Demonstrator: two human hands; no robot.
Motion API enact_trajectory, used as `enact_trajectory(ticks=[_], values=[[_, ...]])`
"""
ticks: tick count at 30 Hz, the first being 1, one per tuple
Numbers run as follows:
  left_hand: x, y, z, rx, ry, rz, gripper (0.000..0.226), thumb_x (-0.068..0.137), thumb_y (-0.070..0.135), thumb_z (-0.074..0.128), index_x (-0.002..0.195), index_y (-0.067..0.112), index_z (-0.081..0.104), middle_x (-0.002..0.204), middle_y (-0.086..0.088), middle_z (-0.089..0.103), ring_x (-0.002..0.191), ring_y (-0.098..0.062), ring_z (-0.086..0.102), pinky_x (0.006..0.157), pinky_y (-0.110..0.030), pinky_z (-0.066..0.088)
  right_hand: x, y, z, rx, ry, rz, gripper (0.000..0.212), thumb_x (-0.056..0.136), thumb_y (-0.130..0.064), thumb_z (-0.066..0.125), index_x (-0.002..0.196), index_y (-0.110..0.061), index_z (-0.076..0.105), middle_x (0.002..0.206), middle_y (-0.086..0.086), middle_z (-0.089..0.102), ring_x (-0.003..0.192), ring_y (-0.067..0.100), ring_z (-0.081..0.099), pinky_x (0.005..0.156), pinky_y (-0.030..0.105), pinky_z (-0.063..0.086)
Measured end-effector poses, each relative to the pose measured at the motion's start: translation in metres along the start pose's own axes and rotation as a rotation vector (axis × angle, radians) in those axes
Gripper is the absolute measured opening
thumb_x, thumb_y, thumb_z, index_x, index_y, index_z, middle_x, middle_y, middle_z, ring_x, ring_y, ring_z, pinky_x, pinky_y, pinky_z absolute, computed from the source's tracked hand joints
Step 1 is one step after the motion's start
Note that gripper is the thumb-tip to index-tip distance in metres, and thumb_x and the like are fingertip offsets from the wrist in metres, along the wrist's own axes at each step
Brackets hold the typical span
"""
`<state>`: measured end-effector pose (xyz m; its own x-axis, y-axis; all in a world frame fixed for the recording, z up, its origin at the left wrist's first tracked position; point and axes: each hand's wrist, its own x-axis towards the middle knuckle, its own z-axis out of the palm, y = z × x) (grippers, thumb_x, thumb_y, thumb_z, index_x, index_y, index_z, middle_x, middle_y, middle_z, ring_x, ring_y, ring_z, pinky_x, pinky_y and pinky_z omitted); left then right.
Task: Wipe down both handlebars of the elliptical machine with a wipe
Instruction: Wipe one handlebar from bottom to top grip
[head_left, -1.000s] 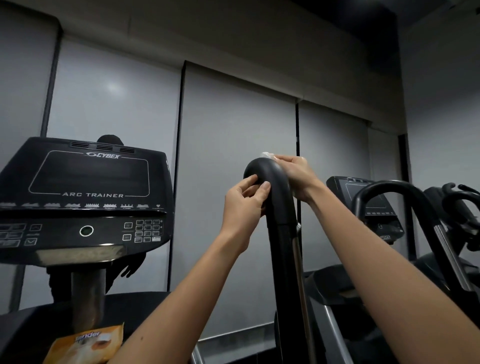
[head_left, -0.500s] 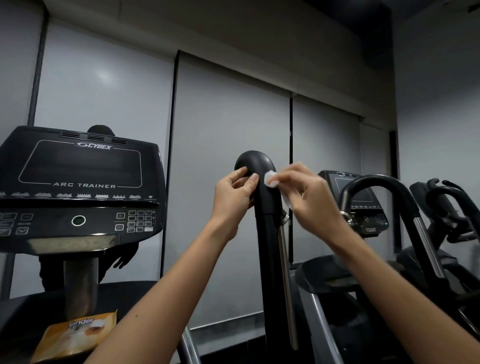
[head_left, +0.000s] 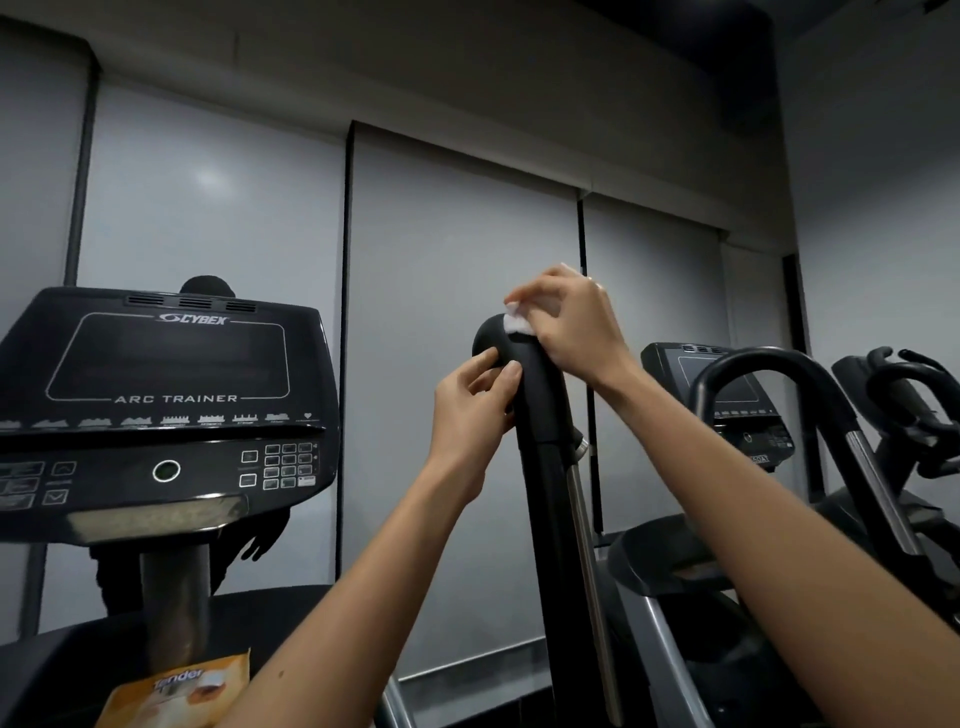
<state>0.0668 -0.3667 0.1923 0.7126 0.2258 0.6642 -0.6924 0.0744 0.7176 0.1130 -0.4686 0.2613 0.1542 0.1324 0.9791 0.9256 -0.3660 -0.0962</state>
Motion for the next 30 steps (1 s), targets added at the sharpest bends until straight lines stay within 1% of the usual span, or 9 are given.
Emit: enact_trajectory(ticks=[3, 5, 9, 12, 15, 18, 20, 25, 30], values=[[0.001, -0.001, -0.001, -0.002, -0.018, 0.008, 0.044, 0.093, 0.012, 0.056, 0.135, 0.005, 0.045, 0.102, -0.004, 0.065, 0.087, -0.011, 0.064, 0.079, -0.026, 0.054, 0.026, 0.012, 0.008, 0.115, -0.105, 0.186, 0.012, 0.079, -0.005, 0.068, 0.09, -0.007, 0.074, 0.086, 0.001, 0.066, 0.081, 0.008, 0.061, 0.076, 0.017, 0.045], [0.003, -0.001, -0.003, -0.001, -0.028, 0.012, 0.043, 0.093, 0.011, 0.056, 0.134, 0.006, 0.046, 0.101, -0.002, 0.065, 0.085, -0.01, 0.064, 0.078, -0.026, 0.055, 0.036, 0.025, 0.011, 0.204, -0.166, 0.301, 0.011, 0.08, -0.004, 0.069, 0.09, -0.004, 0.072, 0.088, 0.007, 0.069, 0.085, 0.011, 0.063, 0.071, 0.016, 0.048], [0.004, -0.001, -0.003, 0.007, -0.038, 0.017, 0.043, 0.093, 0.012, 0.057, 0.134, 0.007, 0.048, 0.109, -0.007, 0.066, 0.091, -0.014, 0.065, 0.081, -0.028, 0.055, 0.034, 0.041, 0.012, 0.076, -0.32, 0.419, 0.01, 0.083, -0.001, 0.063, 0.088, 0.005, 0.07, 0.071, 0.005, 0.065, 0.069, 0.009, 0.059, 0.058, 0.018, 0.048], [0.004, -0.002, -0.004, 0.002, -0.03, 0.016, 0.043, 0.092, 0.013, 0.057, 0.134, 0.007, 0.048, 0.112, -0.008, 0.066, 0.092, -0.015, 0.065, 0.082, -0.029, 0.055, 0.023, 0.043, 0.009, 0.364, -0.348, 0.526, 0.012, 0.089, 0.001, 0.055, 0.087, 0.003, 0.066, 0.061, -0.001, 0.061, 0.054, 0.001, 0.054, 0.049, 0.013, 0.043], [0.004, -0.002, -0.003, 0.0, -0.033, 0.018, 0.043, 0.092, 0.013, 0.057, 0.134, 0.008, 0.049, 0.113, -0.008, 0.065, 0.092, -0.014, 0.065, 0.081, -0.029, 0.055, 0.014, 0.045, 0.003, 0.646, -0.346, 0.615, 0.02, 0.095, -0.011, 0.052, 0.091, 0.004, 0.064, 0.08, 0.009, 0.061, 0.072, 0.014, 0.057, 0.058, 0.015, 0.051], [0.004, -0.003, -0.003, 0.002, -0.029, 0.024, 0.042, 0.092, 0.014, 0.057, 0.133, 0.008, 0.049, 0.112, -0.007, 0.066, 0.093, -0.016, 0.065, 0.081, -0.029, 0.055, 0.013, 0.045, 0.004, 0.63, -0.309, 0.586, 0.013, 0.092, -0.009, 0.055, 0.09, 0.0, 0.065, 0.095, 0.018, 0.058, 0.086, 0.026, 0.051, 0.072, 0.025, 0.048], [0.003, -0.003, -0.003, 0.002, -0.023, 0.021, 0.042, 0.092, 0.014, 0.057, 0.133, 0.008, 0.05, 0.113, -0.008, 0.066, 0.095, -0.017, 0.065, 0.081, -0.03, 0.055, 0.015, 0.043, 0.006, 0.538, -0.236, 0.544, 0.01, 0.089, -0.003, 0.059, 0.094, 0.003, 0.064, 0.091, 0.017, 0.06, 0.085, 0.026, 0.051, 0.073, 0.029, 0.045], [0.003, -0.003, -0.003, 0.001, -0.018, 0.011, 0.043, 0.092, 0.013, 0.057, 0.134, 0.008, 0.048, 0.115, -0.009, 0.065, 0.098, -0.018, 0.064, 0.082, -0.031, 0.054, 0.012, 0.033, 0.002, 0.35, -0.146, 0.388, 0.018, 0.089, -0.004, 0.06, 0.099, 0.01, 0.066, 0.073, 0.005, 0.061, 0.063, 0.011, 0.05, 0.051, 0.011, 0.042], [0.004, -0.003, -0.003, -0.011, -0.013, 0.003, 0.044, 0.092, 0.013, 0.057, 0.135, 0.007, 0.047, 0.116, -0.011, 0.065, 0.099, -0.02, 0.064, 0.082, -0.031, 0.054, -0.012, 0.016, -0.015, 0.127, -0.059, 0.106, 0.018, 0.089, 0.003, 0.053, 0.087, -0.003, 0.07, 0.085, 0.012, 0.064, 0.069, 0.011, 0.057, 0.061, 0.009, 0.045]])
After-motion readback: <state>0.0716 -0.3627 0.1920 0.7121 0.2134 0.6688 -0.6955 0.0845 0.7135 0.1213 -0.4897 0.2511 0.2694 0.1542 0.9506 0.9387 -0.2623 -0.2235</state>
